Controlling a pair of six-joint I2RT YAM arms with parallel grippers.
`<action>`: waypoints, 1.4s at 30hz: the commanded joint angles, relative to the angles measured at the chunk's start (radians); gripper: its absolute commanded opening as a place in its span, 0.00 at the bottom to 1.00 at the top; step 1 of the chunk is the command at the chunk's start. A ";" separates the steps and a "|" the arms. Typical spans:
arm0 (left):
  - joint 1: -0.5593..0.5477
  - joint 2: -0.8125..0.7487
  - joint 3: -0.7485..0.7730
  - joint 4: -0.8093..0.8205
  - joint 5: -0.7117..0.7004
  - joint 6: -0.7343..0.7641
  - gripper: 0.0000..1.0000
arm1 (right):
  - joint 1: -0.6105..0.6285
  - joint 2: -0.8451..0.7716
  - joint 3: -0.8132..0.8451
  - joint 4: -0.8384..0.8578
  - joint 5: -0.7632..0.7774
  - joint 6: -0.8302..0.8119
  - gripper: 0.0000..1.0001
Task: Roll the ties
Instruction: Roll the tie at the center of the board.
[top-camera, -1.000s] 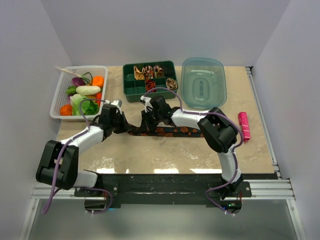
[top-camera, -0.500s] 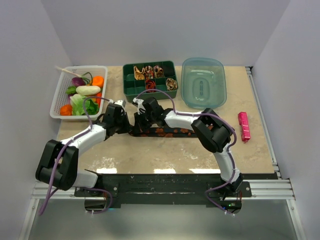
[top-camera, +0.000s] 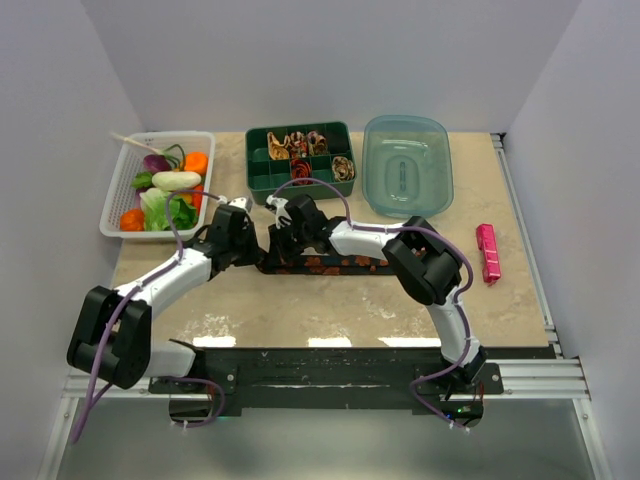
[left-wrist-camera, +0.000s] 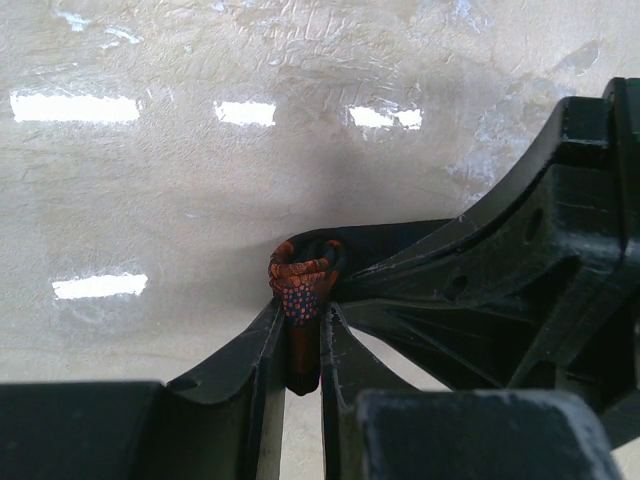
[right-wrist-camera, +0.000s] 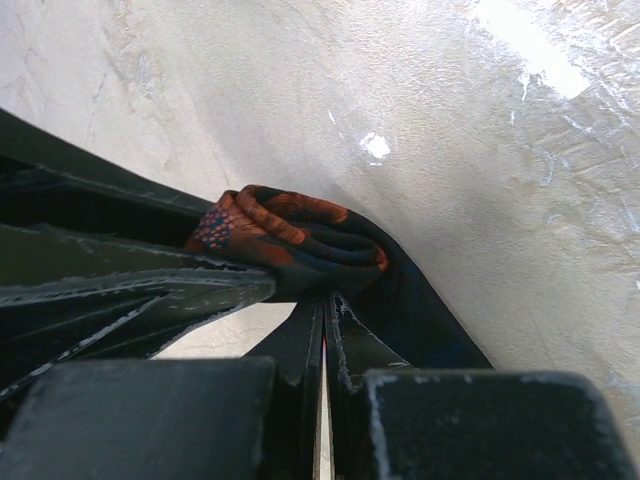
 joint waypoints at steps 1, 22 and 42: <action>-0.016 -0.040 0.056 -0.006 -0.027 0.010 0.00 | -0.002 -0.030 0.028 0.001 0.022 -0.001 0.00; -0.153 0.046 0.162 -0.064 -0.136 -0.012 0.00 | 0.014 0.016 0.031 0.054 -0.022 0.047 0.00; -0.160 0.075 0.204 -0.234 -0.340 0.010 0.00 | -0.052 -0.099 -0.018 0.049 -0.038 0.047 0.00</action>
